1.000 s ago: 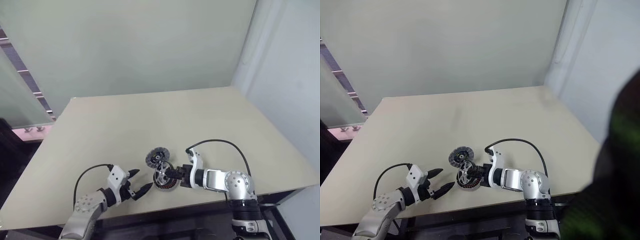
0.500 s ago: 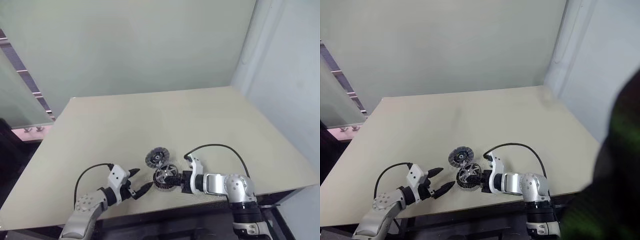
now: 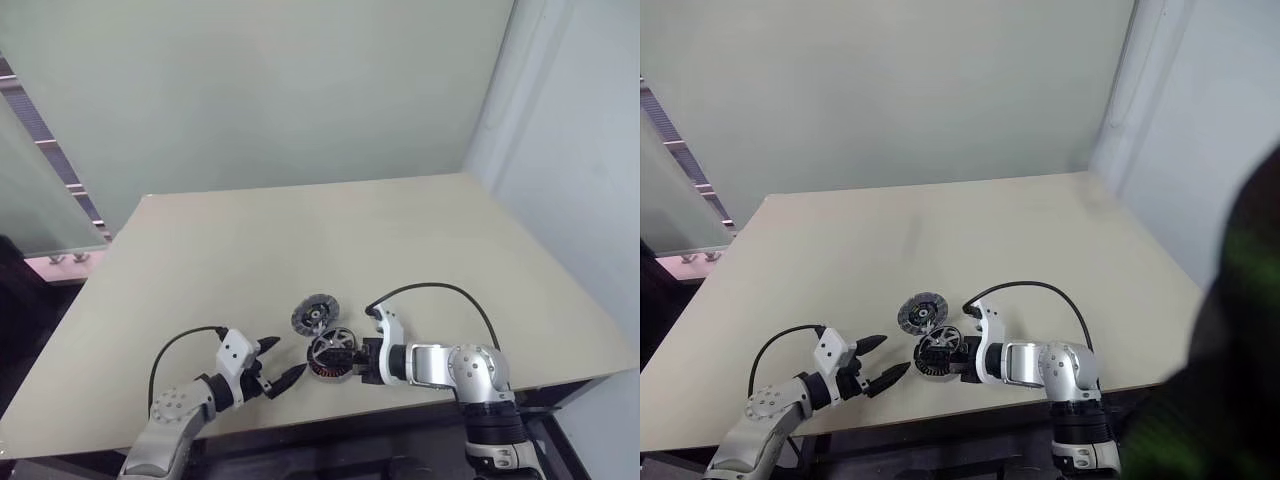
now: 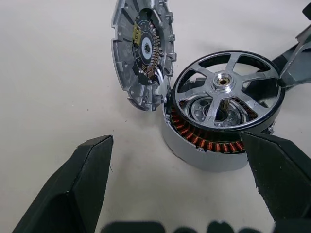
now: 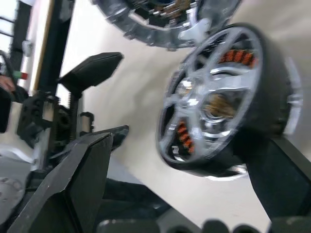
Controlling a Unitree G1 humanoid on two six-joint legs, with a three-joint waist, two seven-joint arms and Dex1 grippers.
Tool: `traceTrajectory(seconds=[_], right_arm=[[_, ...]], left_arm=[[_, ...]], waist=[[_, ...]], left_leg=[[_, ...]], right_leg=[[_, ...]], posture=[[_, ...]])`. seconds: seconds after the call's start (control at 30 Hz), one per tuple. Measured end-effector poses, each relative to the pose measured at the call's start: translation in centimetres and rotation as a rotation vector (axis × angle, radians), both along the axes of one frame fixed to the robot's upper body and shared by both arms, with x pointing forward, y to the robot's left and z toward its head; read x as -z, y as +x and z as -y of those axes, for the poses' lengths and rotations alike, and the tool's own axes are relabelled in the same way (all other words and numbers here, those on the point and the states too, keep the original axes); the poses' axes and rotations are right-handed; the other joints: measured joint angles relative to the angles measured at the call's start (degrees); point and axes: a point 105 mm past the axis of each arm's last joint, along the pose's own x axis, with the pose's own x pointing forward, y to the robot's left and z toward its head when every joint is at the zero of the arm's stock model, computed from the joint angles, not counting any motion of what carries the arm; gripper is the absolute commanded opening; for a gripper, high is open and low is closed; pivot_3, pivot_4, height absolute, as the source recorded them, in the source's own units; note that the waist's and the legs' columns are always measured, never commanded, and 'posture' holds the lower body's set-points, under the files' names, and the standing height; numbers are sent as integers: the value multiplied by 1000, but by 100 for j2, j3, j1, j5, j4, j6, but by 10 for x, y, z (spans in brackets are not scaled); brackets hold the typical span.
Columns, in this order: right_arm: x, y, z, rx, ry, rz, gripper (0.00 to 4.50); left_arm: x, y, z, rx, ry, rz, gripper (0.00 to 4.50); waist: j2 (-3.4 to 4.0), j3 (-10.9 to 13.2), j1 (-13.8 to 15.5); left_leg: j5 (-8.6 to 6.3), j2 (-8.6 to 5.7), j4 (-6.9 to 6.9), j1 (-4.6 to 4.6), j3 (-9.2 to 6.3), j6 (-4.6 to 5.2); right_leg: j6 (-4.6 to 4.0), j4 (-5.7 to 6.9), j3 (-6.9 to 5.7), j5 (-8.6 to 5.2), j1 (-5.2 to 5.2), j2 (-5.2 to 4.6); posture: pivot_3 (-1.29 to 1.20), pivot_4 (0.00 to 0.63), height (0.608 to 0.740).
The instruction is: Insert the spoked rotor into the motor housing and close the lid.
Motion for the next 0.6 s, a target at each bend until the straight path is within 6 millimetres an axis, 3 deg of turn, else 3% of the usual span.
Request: traceTrajectory(seconds=[0.3,0.4,0.6], right_arm=[[0,1,7,13,-10,-2,4487],[0,3,8,27,-11,-1,3627],[0,4,5,45,2,-4,1450]], left_arm=[[1,0,1,3,-4,-1,4500],[2,1,1,2,-4,-5,4500],[2,1,2,2,-7,-4,4500]], waist=[[0,0,1],[0,0,0],[0,0,-2]], left_leg=[[0,-1,1,-3,-1,0],[0,-1,4,-3,0,0],[0,1,0,-3,-1,0]], right_leg=[[0,0,-1,0,0,0],[0,0,0,0,-1,0],[0,2,-2,0,-3,1]], posture=[[0,0,740],[0,0,740],[0,0,740]])
